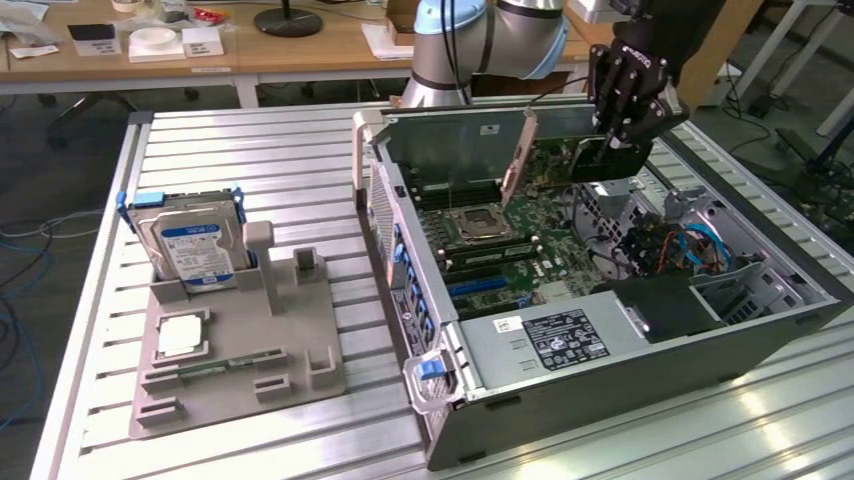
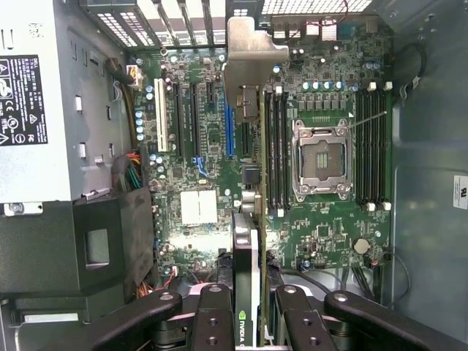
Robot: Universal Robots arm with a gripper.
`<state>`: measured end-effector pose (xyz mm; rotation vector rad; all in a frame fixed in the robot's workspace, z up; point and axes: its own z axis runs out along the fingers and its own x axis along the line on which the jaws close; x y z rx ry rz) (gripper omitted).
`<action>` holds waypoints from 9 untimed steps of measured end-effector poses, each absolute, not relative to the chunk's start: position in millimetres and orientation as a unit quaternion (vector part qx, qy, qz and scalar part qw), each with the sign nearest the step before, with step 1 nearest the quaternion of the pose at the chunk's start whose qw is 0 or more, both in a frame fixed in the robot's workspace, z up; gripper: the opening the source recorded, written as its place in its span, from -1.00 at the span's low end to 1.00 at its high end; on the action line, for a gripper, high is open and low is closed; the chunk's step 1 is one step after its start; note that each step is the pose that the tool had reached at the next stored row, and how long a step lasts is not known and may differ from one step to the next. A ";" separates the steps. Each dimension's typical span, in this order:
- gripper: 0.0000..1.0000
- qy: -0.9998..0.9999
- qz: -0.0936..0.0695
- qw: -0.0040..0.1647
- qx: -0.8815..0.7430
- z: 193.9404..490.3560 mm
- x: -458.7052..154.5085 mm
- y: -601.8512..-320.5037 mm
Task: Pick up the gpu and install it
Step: 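Insert the gpu into the slot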
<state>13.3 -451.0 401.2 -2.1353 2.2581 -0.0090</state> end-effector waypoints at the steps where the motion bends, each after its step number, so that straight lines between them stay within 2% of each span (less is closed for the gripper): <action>1: -0.46 0.727 -0.003 0.017 -0.687 400.8 13.3 -451.0; 9: -0.46 0.727 -0.003 0.017 -0.687 398.5 13.2 -451.0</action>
